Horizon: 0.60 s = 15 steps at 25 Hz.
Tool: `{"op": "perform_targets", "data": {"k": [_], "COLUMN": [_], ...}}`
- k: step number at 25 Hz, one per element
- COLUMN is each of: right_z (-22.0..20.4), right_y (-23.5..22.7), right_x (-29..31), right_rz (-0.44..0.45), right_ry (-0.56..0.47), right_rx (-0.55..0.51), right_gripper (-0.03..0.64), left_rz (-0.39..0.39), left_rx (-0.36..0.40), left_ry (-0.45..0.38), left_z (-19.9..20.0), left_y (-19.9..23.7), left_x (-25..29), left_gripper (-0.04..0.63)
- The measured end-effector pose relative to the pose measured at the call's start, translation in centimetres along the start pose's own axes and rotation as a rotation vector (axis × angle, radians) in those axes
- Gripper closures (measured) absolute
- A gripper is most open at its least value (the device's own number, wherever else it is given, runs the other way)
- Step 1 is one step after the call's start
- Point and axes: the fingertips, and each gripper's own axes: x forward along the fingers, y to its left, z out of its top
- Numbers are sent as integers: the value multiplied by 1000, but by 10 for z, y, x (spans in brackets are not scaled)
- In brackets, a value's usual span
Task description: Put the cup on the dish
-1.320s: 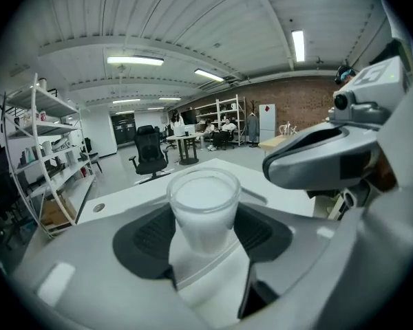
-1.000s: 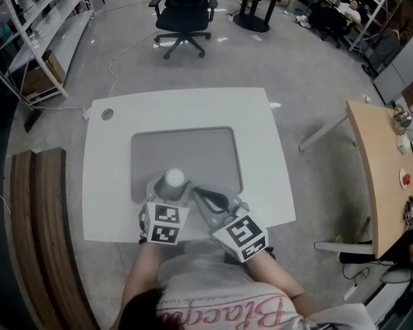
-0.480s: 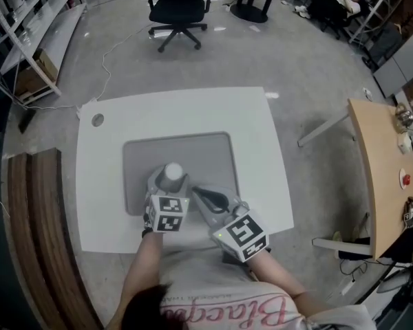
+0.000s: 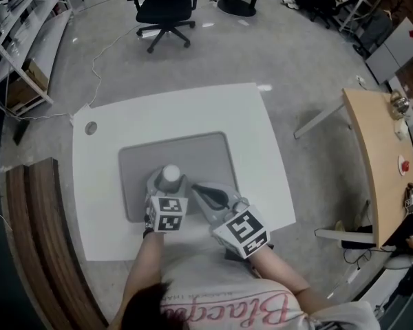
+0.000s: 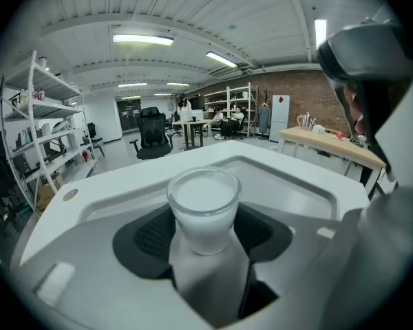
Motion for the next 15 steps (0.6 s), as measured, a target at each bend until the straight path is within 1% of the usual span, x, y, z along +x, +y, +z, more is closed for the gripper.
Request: {"op": "perform_targets", "data": {"k": [3,6,8,11,15], "right_z": [1,5,9,12,15], "right_y": [-1,1,1,2,7], "right_x": [2,0,-2,-4,-6], "right_rz": [-16,-31,-46,-71,-85], "right_ry": [4,2,-3,-3,-11], "right_rx": [1,-14,-15,-12,-42], "right_gripper": [630,630,630,630,630], "left_rz": [-2,-17,-29,-34,-48], "left_rx": [-8,-41,-51,-57,-59], "left_ry": [2,40,50,26,-1], "left_z": [-3,-12,-13,-3,6], "left_y": [0,-1,-1,2,3], "left_x": [5,7,4,-10,-26], "left_gripper": [333,331,331,332,333]}}
